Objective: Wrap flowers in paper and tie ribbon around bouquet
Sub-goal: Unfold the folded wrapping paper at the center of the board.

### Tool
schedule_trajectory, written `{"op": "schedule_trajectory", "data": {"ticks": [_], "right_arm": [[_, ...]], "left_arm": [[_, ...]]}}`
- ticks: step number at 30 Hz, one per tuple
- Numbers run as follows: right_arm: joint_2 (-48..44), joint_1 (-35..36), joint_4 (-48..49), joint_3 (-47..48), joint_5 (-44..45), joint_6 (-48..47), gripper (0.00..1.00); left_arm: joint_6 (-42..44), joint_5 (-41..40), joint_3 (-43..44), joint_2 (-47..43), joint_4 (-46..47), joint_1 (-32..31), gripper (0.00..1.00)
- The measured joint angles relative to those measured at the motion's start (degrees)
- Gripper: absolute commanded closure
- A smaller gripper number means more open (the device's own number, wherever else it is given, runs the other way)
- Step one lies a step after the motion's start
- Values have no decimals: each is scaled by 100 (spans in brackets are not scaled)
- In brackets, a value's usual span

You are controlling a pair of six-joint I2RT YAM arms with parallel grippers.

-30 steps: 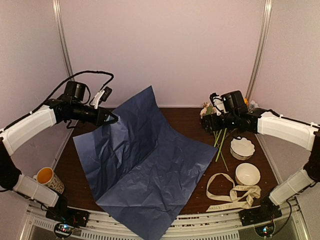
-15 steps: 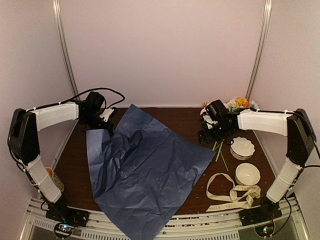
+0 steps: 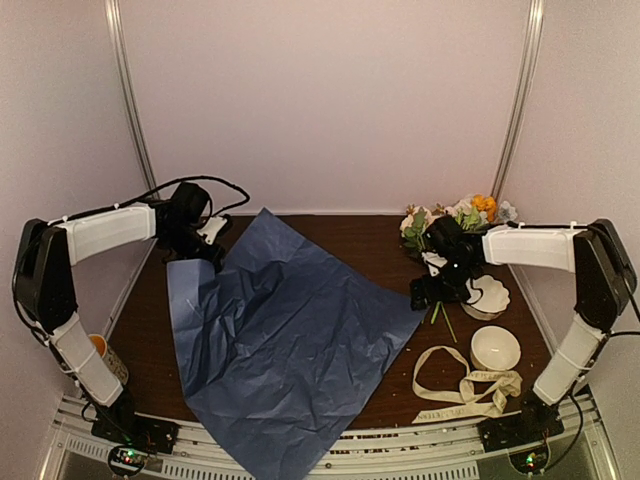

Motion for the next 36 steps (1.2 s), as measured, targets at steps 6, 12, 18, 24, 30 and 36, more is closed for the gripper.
{"op": "schedule_trajectory", "data": {"ticks": [6,12,18,24,30,36], "right_arm": [[-782,-186,975,-1355,-949,1161,30],[-868,-151,2382,-2208,-1615,2481,37],[-852,-138,3261,-2559,-2037,3182,67],[-883,-122,3635,-2627,-2245,3515,100],[-1279,-122,3071,-2214,-2017,3185,100],[-1687,-258,2734,-1434,-1279,2568,100]], "left_arm": [[116,-192,0,-26,-50,-149,100],[168,-286,0,-26,-90,-214,100],[179,-323,0,-26,-101,-214,100],[181,-385,0,-26,-129,-214,100],[175,-540,0,-26,-168,-214,100],[179,-656,540,236,-223,-116,82]]}}
